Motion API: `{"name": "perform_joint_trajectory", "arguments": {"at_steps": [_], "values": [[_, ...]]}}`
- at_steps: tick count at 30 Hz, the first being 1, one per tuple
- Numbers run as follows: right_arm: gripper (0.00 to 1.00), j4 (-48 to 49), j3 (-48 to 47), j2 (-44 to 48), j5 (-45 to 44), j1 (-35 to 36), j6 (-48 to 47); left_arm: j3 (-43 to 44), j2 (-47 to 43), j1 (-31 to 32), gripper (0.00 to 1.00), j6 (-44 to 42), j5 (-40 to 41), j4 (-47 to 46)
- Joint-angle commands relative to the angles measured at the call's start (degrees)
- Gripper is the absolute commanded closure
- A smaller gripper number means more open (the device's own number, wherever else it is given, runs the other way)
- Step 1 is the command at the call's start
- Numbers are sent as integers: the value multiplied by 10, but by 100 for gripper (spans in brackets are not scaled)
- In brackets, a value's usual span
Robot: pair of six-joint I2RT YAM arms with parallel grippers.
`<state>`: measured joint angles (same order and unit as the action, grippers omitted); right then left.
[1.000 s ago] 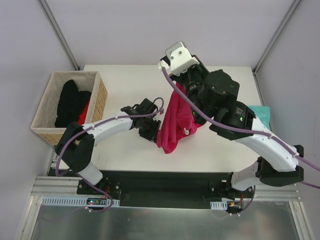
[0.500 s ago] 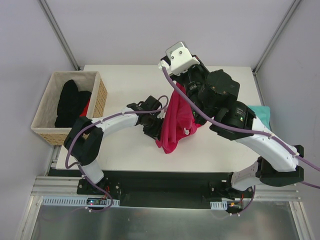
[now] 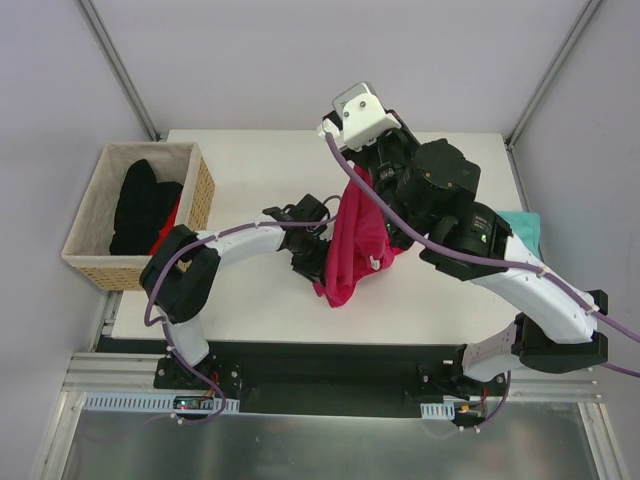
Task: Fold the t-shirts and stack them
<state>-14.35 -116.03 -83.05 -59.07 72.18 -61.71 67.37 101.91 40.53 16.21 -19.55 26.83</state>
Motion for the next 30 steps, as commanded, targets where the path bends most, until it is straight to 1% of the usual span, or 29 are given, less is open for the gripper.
{"name": "perform_joint_trajectory", "arguments": {"at_steps": [1, 10, 14, 15, 17, 19, 26, 27, 28, 30], "values": [[99, 15, -26, 24, -15, -2, -2, 23, 7, 4, 66, -7, -15, -1], [99, 14, -26, 27, -19, -2, -7, 41, 27, 2, 64, -10, -9, -1], [99, 14, -29, 25, -22, -2, -11, 43, 34, 3, 67, -6, -8, -1], [99, 14, -30, 25, -22, -2, -12, 43, 36, 3, 74, -5, -8, -1], [99, 14, -31, 24, -23, -2, -14, 42, 38, 3, 82, -4, -8, -1], [99, 14, -32, 22, -23, -2, -14, 40, 40, 3, 99, -2, -5, -1], [99, 14, -36, 17, -23, -4, -18, 40, 40, 2, 100, 0, 1, -1], [99, 14, -36, 17, -23, -5, -18, 40, 39, 3, 98, 0, 2, -1], [99, 14, -36, 16, -23, -5, -17, 38, 35, 3, 90, 1, 7, -1], [99, 13, -36, 16, -24, -6, -17, 35, 30, 2, 38, 1, 13, -1]]}}
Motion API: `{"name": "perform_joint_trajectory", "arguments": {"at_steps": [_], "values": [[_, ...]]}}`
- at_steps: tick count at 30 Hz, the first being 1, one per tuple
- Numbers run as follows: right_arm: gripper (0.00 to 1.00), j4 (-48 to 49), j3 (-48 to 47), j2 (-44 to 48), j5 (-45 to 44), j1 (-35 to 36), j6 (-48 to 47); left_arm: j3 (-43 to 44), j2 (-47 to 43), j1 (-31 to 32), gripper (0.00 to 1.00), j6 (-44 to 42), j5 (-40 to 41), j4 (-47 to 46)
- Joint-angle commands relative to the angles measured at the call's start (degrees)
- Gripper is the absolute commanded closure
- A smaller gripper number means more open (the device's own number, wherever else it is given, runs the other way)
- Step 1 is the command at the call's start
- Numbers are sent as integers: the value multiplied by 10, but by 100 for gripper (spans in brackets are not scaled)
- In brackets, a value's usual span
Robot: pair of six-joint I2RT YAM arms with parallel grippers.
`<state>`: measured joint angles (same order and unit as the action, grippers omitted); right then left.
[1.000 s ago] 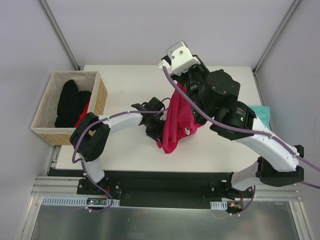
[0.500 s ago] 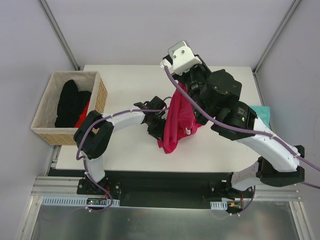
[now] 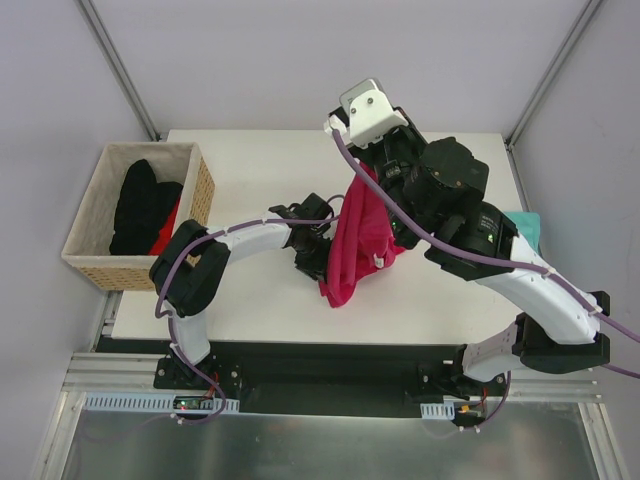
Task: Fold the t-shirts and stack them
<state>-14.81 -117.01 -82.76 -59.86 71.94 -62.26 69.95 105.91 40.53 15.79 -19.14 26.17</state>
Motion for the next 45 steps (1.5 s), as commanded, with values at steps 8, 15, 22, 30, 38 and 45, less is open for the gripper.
{"name": "perform_joint_trajectory", "arguments": {"at_steps": [8, 15, 22, 30, 38, 45], "values": [[99, 20, -28, 12, -14, -3, -11, 8, -7, -2, 32, 6, 3, 6], [99, 20, -29, 11, -13, -3, -13, 9, -4, -2, 68, 6, -3, 5], [99, 22, -30, 8, -11, -4, -13, 4, -7, -2, 63, 7, -1, 5], [99, 26, -31, 6, -9, -7, -14, -6, -6, -2, 72, 9, -10, 5], [99, 29, -27, 8, -7, -8, -11, -10, -5, -3, 66, 13, -12, 1], [99, 29, -30, 6, -5, -8, -11, -18, -1, -1, 66, 22, -32, -14]]}}
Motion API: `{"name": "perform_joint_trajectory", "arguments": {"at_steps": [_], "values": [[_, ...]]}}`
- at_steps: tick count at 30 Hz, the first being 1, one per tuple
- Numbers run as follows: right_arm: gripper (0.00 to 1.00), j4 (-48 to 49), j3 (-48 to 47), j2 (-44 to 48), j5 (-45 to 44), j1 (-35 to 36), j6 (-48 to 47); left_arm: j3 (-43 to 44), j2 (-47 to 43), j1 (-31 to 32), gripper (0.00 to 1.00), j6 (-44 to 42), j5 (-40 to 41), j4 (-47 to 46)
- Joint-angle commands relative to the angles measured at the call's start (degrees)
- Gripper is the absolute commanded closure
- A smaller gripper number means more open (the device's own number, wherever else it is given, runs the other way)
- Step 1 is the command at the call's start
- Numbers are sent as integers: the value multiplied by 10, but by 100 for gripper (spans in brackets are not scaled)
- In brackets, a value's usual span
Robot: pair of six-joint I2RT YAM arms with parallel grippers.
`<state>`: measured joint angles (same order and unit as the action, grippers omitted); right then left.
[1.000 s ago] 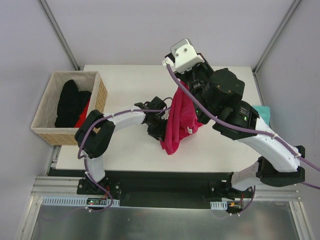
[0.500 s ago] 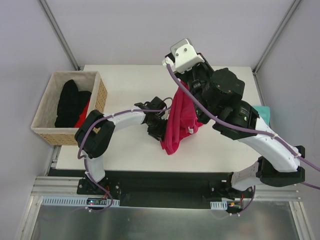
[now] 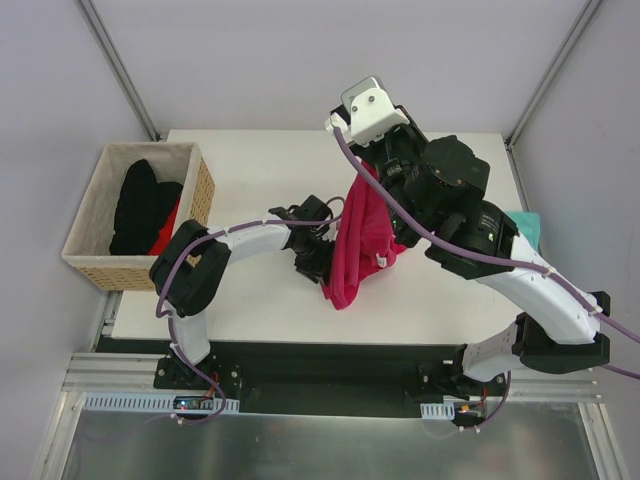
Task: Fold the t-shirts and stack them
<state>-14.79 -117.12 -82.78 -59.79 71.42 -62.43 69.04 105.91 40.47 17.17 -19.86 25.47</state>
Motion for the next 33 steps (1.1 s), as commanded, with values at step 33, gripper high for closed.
{"name": "perform_joint_trajectory", "arguments": {"at_steps": [33], "values": [[99, 28, -32, 2, -9, -3, -10, -22, 18, 4, 88, 29, -56, -41]]}}
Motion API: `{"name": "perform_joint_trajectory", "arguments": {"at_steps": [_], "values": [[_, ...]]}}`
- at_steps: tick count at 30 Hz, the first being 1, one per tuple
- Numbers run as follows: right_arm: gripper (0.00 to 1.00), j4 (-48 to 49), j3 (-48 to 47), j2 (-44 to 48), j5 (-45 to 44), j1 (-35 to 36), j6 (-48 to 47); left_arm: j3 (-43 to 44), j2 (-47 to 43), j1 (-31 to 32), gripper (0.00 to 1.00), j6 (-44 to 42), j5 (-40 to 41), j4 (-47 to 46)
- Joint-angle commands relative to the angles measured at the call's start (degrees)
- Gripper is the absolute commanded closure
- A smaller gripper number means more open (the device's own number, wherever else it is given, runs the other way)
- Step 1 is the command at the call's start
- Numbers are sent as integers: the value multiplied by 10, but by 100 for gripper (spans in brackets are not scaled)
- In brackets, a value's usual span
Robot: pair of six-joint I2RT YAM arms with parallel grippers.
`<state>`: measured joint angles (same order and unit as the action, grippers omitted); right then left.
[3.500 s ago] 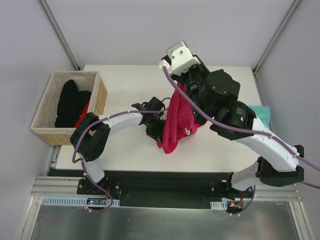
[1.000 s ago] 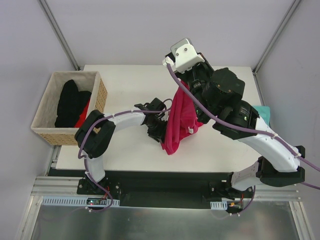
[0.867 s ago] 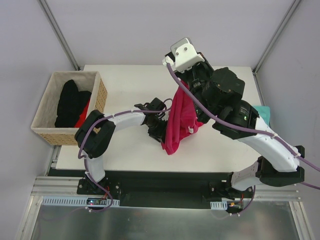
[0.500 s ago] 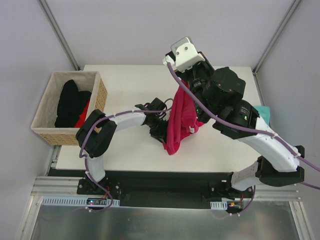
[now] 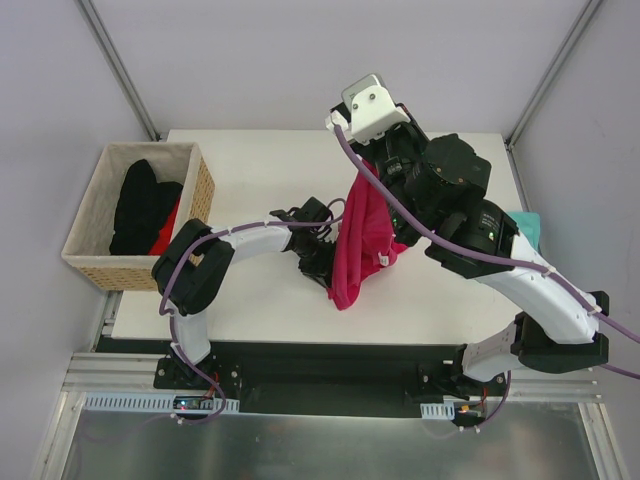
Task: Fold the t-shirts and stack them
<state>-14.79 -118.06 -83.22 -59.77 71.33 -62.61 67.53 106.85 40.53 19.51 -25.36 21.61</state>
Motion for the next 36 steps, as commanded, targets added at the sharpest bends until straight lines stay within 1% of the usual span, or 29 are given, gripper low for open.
{"name": "perform_joint_trajectory", "arguments": {"at_steps": [1, 2, 9, 12, 14, 15, 16, 20, 22, 23, 26, 30, 32, 33, 35, 36], "values": [[99, 29, -23, 6, -9, -1, -8, -7, 8, 3, 92, 5, 0, -3], [99, 29, -22, 7, -9, -2, -8, -8, 8, 3, 99, 6, 1, -2], [99, 29, -19, 8, -10, -2, -8, -13, -2, 3, 100, 10, 21, -3], [99, 29, -16, 8, -9, -1, -7, -13, -6, 3, 100, 7, 16, -4], [99, 28, -16, 9, -9, -2, -7, -17, -8, 3, 77, 10, 21, -2], [99, 28, -16, 10, -10, -2, -5, -19, -8, 3, 59, 11, 23, -3], [99, 29, -16, 10, -9, -1, -4, -20, -7, 3, 54, 11, 21, -2], [99, 29, -16, 10, -9, -2, -4, -20, -2, 2, 55, 10, 19, -3], [99, 29, -16, 10, -8, -1, -4, -20, -2, 3, 62, 10, 17, -3], [99, 29, -17, 10, -8, -2, -4, -20, -1, 3, 68, 10, 16, -3], [99, 29, -19, 10, -8, -1, -3, -18, 1, 3, 76, 10, 15, -3], [99, 29, -21, 10, -6, -1, -3, -15, 5, 3, 80, 10, 15, -3], [99, 29, -21, 10, -5, -2, -3, -15, 8, 3, 74, 11, 15, -3], [99, 29, -21, 10, -5, -1, -4, -15, 8, 3, 68, 11, 15, -3], [99, 29, -23, 9, -5, -2, -4, -17, 10, 3, 63, 11, 15, -3], [99, 29, -23, 8, -5, -1, -4, -17, 11, 3, 58, 11, 16, -3]]}}
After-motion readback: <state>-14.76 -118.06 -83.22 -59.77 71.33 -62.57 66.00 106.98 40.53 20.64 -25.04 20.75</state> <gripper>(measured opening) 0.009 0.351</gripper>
